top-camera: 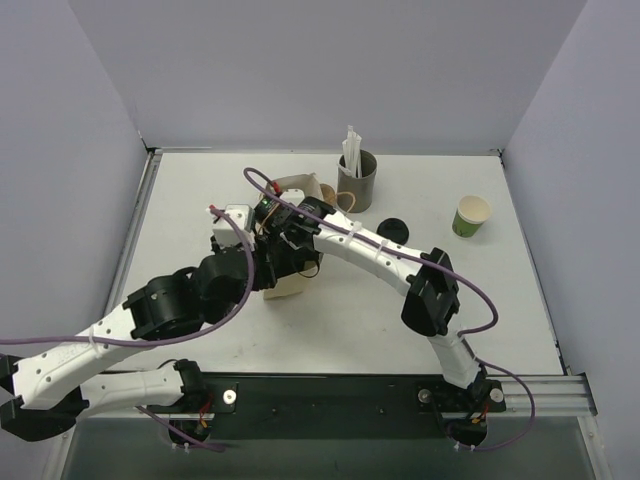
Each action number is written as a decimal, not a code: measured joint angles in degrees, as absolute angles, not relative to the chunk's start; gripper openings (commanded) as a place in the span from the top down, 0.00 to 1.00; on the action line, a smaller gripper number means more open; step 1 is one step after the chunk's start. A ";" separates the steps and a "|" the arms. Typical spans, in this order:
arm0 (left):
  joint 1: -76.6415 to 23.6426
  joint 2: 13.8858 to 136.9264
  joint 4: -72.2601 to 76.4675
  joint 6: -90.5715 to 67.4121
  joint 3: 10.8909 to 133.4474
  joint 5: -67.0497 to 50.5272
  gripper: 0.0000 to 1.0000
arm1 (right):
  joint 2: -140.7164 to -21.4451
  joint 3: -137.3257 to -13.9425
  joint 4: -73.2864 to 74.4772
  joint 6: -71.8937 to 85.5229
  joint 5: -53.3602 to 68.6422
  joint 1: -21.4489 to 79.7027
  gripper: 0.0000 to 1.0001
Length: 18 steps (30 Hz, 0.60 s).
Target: Pack the takeout coffee
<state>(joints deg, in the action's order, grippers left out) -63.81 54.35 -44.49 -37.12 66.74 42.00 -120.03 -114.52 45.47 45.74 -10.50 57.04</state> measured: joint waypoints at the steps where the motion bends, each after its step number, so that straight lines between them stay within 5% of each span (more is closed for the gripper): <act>1: -63.81 53.34 -44.47 -37.45 66.74 42.41 0.40 | -120.53 -115.33 46.11 45.50 -10.28 57.04 0.49; 18: -62.00 50.35 -49.21 -38.06 71.64 47.79 0.49 | -128.38 -130.91 64.16 39.83 -8.93 57.04 0.49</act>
